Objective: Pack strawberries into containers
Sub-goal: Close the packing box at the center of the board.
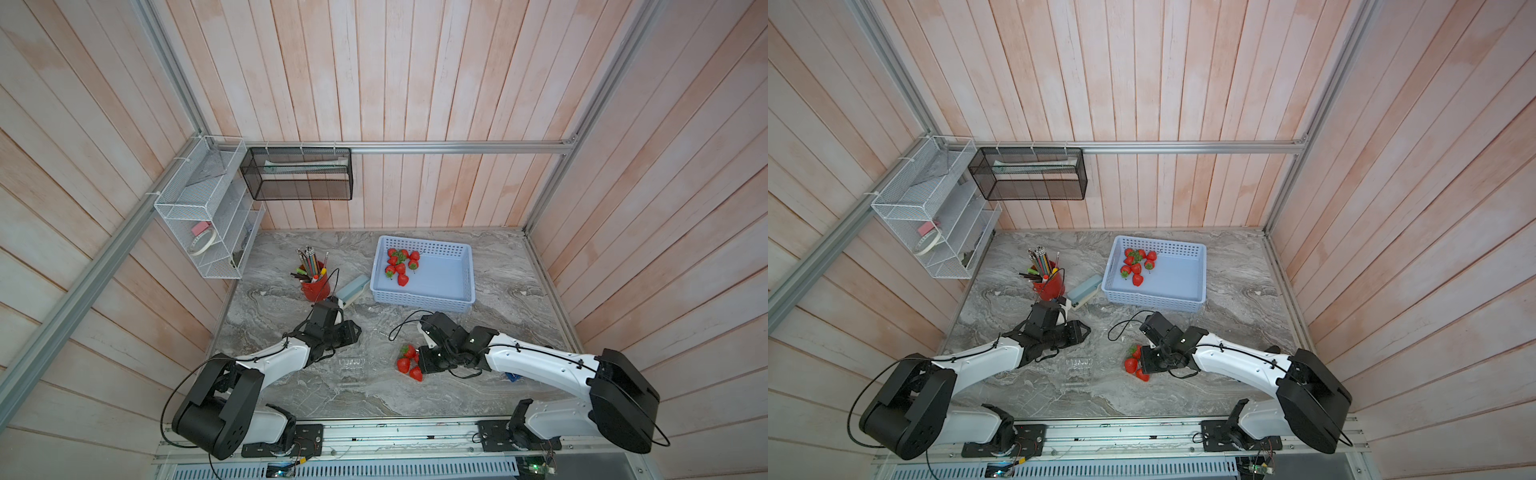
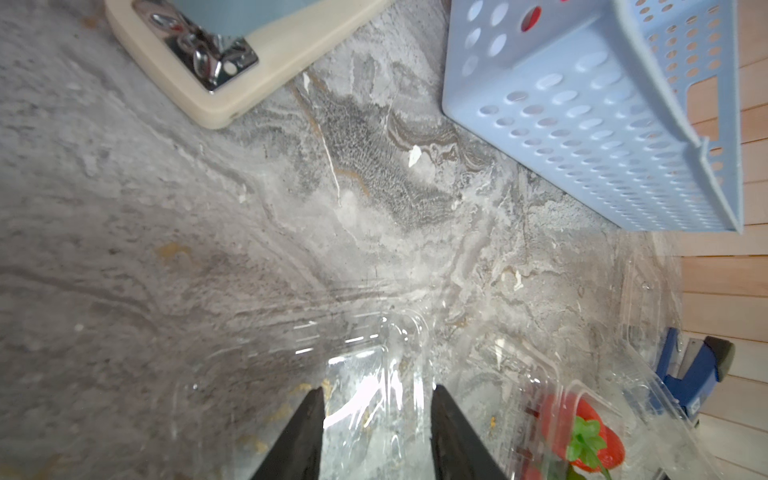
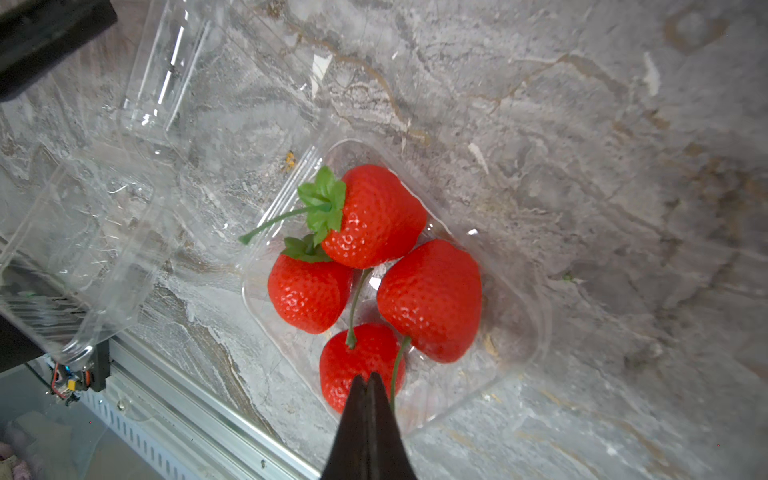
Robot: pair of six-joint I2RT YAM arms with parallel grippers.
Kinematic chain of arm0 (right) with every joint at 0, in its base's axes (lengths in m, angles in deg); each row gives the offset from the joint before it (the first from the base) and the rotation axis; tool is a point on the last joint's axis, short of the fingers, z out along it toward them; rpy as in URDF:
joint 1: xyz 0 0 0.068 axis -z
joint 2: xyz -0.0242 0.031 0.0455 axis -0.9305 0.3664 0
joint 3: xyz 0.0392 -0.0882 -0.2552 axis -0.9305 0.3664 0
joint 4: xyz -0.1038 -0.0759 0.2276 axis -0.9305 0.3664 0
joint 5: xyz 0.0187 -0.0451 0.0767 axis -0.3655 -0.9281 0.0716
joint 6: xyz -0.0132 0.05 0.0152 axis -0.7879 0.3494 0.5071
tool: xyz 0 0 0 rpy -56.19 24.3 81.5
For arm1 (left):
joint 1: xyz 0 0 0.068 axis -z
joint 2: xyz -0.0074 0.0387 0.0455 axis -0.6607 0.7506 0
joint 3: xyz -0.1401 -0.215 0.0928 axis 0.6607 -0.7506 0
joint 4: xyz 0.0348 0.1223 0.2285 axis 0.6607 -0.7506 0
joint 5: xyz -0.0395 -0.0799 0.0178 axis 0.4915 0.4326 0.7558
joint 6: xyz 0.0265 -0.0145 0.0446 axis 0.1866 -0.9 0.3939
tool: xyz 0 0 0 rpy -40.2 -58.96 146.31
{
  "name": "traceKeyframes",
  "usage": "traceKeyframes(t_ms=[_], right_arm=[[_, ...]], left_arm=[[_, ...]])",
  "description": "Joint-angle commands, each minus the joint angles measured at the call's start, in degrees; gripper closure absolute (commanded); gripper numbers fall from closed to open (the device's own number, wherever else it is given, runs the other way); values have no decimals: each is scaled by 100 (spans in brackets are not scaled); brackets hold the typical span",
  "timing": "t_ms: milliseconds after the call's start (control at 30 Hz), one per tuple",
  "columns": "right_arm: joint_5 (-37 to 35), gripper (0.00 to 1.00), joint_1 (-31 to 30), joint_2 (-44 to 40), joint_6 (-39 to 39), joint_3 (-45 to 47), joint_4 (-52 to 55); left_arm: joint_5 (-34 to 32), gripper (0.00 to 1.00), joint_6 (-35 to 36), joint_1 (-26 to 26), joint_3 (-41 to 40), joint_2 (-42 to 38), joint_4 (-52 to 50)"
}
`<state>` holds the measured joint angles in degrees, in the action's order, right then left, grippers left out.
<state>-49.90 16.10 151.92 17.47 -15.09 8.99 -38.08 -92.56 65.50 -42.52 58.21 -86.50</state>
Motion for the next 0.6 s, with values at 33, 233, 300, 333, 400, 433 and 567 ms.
traceKeyframes(t_ms=[33, 233, 300, 333, 400, 433, 567], right_arm=[[119, 100, 28, -132, 140, 30, -244], [-134, 100, 201, -1282, 644, 520, -316], [-162, 100, 314, -1519, 676, 591, -116], [-201, 100, 358, -1605, 674, 605, 0], [-282, 100, 399, -1732, 653, 618, 214], [-277, 100, 423, -1752, 650, 626, 306], [-310, 100, 437, -1712, 585, 658, 602]], left_arm=[[162, 55, -62, -7, -56, 73, 195], [201, 56, -32, 18, -94, 137, 225], [218, 55, -1, 13, -45, 212, 208], [236, 55, 12, 20, -16, 255, 186], [252, 55, 23, 26, 31, 332, 210], [264, 56, 30, 25, 57, 379, 211], [304, 64, 52, 47, 168, 521, 218]])
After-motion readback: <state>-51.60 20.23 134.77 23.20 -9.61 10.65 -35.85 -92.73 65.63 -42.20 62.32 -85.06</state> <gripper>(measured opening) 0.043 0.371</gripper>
